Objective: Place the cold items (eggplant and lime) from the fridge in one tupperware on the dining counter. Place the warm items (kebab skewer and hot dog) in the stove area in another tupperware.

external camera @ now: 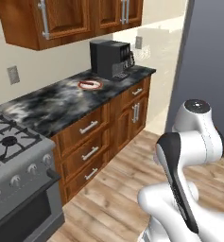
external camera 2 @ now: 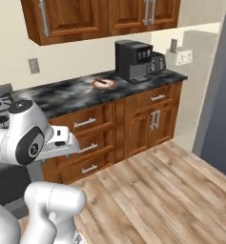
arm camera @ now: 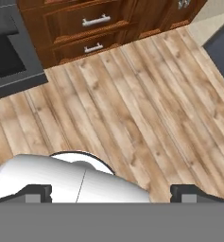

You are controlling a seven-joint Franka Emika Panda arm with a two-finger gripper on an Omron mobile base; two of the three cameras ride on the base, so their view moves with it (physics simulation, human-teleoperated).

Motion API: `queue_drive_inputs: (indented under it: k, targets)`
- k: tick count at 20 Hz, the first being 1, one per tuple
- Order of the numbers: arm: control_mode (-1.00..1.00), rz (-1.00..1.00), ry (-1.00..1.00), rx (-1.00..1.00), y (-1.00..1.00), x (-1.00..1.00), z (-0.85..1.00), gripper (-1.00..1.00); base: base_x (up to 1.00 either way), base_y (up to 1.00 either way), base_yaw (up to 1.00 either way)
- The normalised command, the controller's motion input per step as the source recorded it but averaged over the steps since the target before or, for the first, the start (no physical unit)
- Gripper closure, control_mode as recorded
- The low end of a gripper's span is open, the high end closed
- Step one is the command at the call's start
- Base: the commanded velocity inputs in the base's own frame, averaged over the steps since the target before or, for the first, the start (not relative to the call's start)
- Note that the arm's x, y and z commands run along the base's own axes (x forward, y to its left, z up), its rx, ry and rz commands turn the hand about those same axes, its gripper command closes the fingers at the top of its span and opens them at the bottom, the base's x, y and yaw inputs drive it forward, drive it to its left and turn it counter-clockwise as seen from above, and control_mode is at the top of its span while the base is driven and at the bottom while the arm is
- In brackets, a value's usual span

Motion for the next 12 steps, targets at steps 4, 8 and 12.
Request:
queue_drive_inputs:
  k: [4, 8, 12]
  targets:
    - [1.0, 0.0, 0.0, 0.0, 0.0, 0.0, 0.0, -1.0, 1.0, -0.4, 0.37]
    - [1.0, 0.0, 0.0, 0.0, 0.0, 0.0, 0.0, -1.0, 1.0, -0.33, 0.35]
    - [1.0, 0.0, 0.0, 0.0, 0.0, 0.0, 0.0, -1.0, 1.0, -0.34, 0.34]
